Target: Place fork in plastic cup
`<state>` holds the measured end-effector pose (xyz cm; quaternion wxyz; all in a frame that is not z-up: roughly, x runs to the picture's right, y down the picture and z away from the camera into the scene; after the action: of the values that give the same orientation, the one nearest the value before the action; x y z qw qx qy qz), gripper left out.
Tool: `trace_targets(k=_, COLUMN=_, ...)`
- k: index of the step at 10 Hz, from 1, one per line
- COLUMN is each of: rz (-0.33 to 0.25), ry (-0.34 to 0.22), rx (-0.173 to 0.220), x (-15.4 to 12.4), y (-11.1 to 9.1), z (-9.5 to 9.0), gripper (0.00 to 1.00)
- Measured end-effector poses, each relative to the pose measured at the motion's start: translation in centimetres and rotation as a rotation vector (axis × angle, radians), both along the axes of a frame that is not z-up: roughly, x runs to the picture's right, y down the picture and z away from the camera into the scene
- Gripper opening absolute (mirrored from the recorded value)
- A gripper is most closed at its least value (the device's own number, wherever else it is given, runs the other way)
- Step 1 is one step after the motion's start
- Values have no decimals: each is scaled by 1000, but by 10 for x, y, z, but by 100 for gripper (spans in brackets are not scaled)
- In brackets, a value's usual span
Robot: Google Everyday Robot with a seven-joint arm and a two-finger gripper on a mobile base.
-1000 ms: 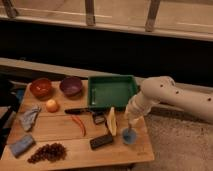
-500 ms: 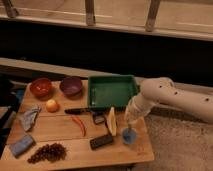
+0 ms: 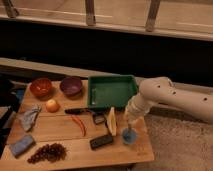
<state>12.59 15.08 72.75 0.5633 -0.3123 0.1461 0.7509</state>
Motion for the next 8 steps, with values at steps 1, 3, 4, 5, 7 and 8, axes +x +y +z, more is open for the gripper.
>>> trace_targets(k=1, rz=-12, ry=-11, rx=-9, x=1, y=6, z=0, gripper=0)
trace_targets(k=3, rz=-23, ry=-28, rx=-23, x=2, y=14, z=-2, gripper=0)
trace_targets(k=4, rz=-28, ry=-33, rx=-28, x=2, y=17, z=-3, gripper=0)
trace_targets(k=5, rz=-37, ry=-39, rx=-39, x=3, y=23, z=-6, gripper=0)
trace_targets(k=7, rz=-47, ry=-44, rx=-49, x=5, y=31, z=-11, gripper=0)
trace_targets(k=8, rz=-50, ry=-48, rx=-52, x=6, y=34, z=-13, gripper=0)
